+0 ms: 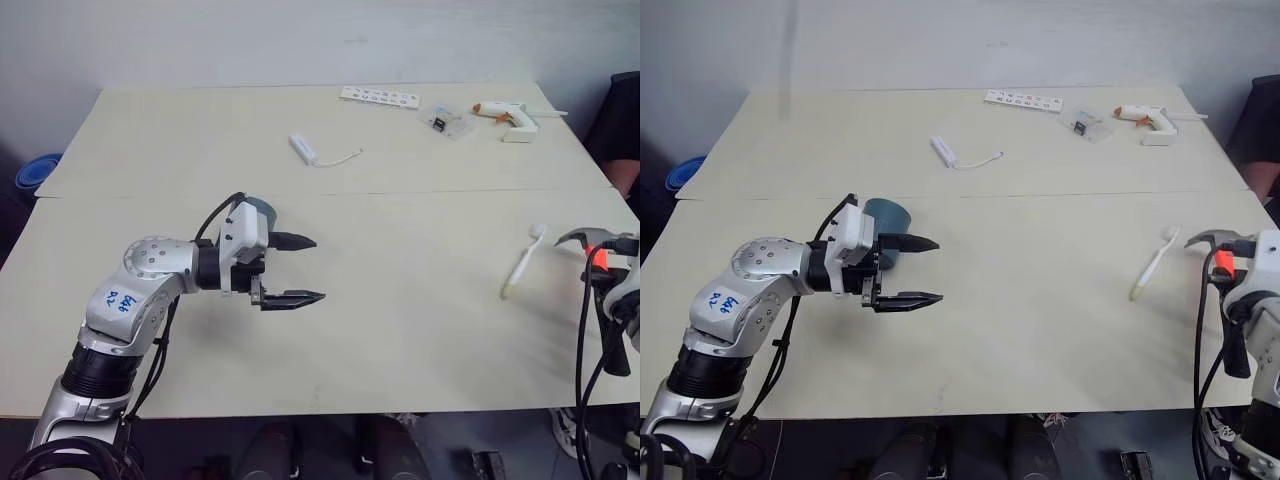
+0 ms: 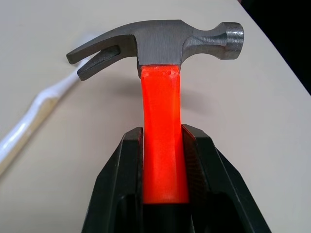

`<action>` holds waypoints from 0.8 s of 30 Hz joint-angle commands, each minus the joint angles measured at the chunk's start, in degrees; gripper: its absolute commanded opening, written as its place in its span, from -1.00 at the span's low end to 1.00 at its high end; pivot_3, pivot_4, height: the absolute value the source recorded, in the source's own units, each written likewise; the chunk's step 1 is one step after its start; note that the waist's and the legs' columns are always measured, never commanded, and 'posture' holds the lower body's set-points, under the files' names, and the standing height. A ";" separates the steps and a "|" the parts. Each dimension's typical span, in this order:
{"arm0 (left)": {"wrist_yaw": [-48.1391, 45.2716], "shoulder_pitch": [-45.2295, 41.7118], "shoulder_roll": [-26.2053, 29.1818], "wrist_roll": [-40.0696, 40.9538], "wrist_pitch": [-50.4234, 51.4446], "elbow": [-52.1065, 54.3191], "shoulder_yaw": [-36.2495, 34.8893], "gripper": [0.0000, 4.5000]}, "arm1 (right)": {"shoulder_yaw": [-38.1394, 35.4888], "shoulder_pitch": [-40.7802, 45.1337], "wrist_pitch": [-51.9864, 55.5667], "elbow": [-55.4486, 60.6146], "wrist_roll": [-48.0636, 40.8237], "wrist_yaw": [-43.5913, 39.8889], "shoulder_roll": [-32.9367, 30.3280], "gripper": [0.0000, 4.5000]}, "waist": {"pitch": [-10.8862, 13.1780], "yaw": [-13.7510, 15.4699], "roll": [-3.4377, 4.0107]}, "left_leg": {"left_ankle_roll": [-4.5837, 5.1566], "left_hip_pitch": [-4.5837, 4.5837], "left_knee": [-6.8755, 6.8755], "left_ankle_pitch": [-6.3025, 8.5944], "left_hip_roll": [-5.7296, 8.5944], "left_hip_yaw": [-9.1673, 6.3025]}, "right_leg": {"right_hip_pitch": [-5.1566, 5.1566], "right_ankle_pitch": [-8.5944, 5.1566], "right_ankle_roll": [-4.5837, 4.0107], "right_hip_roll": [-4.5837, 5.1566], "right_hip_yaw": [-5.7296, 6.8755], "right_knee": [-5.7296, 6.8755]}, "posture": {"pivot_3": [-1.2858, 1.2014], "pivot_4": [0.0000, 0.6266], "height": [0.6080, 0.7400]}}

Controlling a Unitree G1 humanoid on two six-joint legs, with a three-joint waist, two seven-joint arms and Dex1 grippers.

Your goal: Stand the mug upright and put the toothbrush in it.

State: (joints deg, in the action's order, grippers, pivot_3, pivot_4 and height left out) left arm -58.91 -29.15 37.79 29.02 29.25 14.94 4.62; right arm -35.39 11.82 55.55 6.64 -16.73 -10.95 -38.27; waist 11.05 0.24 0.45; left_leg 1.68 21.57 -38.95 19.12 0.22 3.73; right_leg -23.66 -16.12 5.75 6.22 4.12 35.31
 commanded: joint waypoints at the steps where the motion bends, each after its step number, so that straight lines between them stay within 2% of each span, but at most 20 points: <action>1: -0.21 -1.13 -0.30 -0.15 -1.18 0.62 -0.58 1.00 | -2.27 -1.66 -5.80 -2.46 2.11 0.47 -1.26 -0.67 | 0.00 -0.02 0.00 | 0.00 0.00 0.00 0.00 0.00 0.00 | 0.00 0.00 0.00 0.00 -0.06 0.00 | 0.03 -0.52 1.00; 3: -0.21 -1.36 -0.29 -0.16 -1.10 0.52 -0.81 1.00 | -2.27 -1.72 -7.30 -4.74 1.36 -0.49 -0.97 -0.67 | 0.00 -0.14 0.00 | 0.00 0.00 0.00 0.00 0.00 0.00 | 0.00 0.00 0.00 -0.04 -0.18 0.00 | 0.03 -0.52 1.00; 5: -0.32 -1.54 -0.20 -0.06 -1.01 0.57 -1.00 1.00 | -2.26 -1.03 -8.18 -6.18 0.10 -1.57 -0.81 -0.35 | 0.00 -0.20 0.00 | 0.02 -0.01 0.00 0.00 0.00 0.04 | 0.00 0.00 0.00 -0.11 -0.27 0.00 | 0.03 -0.52 1.00; 6: -0.34 -1.64 -0.14 0.06 -0.90 0.70 -1.12 1.00 | -2.05 -0.78 -8.36 -6.76 -0.32 -2.19 -1.01 -0.28 | 0.00 -0.23 0.00 | 0.02 -0.02 0.00 0.00 -0.01 0.04 | 0.00 0.00 0.00 -0.12 -0.29 0.01 | 0.03 -0.52 1.00; 8: -0.39 -1.83 -0.08 0.20 -0.80 0.75 -1.27 1.00 | -1.56 -0.54 -8.75 -7.54 -0.50 -2.90 -1.43 0.00 | 0.00 -0.29 0.00 | 0.02 -0.03 -0.01 0.00 -0.02 0.03 | 0.00 0.00 0.00 -0.17 -0.32 0.01 | 0.03 -0.52 1.00; 11: -0.30 -2.11 0.15 0.39 -0.67 1.04 -1.67 1.00 | 0.75 -0.29 -9.55 -7.80 0.67 -4.30 -3.83 0.45 | 0.00 -0.28 0.00 | 0.01 -0.04 -0.01 0.00 -0.05 0.04 | 0.00 0.00 0.00 -0.21 -0.39 0.02 | 0.03 -0.52 1.00; 14: 0.13 -1.81 0.71 0.73 -0.35 1.87 -2.75 1.00 | 4.96 -1.33 -10.44 -6.85 3.03 -7.23 -8.88 0.91 | 0.00 -0.28 0.00 | 0.02 -0.04 -0.01 0.00 -0.04 0.06 | 0.00 0.00 0.00 -0.20 -0.41 0.02 | 0.03 -0.52 1.00; 16: 1.67 -1.29 1.49 1.15 0.46 2.66 -5.11 1.00 | 10.41 -1.45 -14.18 -1.67 4.08 -13.43 -14.18 0.91 | 0.00 -0.28 0.01 | 0.03 -0.04 -0.02 0.00 -0.04 0.07 | -0.01 0.00 0.00 -0.20 -0.42 0.02 | 0.03 -0.52 1.00; 18: 3.98 -1.04 1.93 3.59 2.75 3.42 -9.21 1.00 | 12.54 1.01 -12.65 2.92 1.06 -17.84 -16.72 0.91 | 0.00 -0.62 0.01 | 0.03 -0.05 -0.02 0.01 -0.07 0.06 | -0.02 0.00 0.00 -0.24 -0.43 0.01 | 0.03 -0.52 1.00; 21: 7.32 -0.51 3.16 9.13 7.94 3.90 -17.25 1.00 | 15.23 8.70 -7.09 8.74 -5.11 -22.76 -18.47 0.91 | 0.04 -1.15 -0.05 | -0.06 -0.10 -0.03 0.05 -0.32 0.07 | 0.00 0.00 -0.01 -0.30 -0.51 0.00 | 0.03 -0.52 1.00; 24: 12.03 -0.97 5.36 13.15 13.60 1.57 -25.14 1.00 | 18.34 15.14 -1.20 14.06 -13.17 -27.69 -17.47 0.91 | 0.09 -0.90 -0.13 | -0.22 -0.10 -0.06 0.11 -0.44 -0.04 | 0.00 -0.06 -0.11 -0.32 -0.46 0.02 | 0.03 -0.52 1.00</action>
State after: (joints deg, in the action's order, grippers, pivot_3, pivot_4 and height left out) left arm -49.29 -29.61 41.88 39.57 40.63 16.79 -15.62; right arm -17.46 25.75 51.77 16.97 -25.77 -36.08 -55.53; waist 11.14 -0.66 0.31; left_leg 1.45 21.49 -39.01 19.24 -0.24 3.67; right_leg -23.67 -16.18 5.62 5.89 3.68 35.33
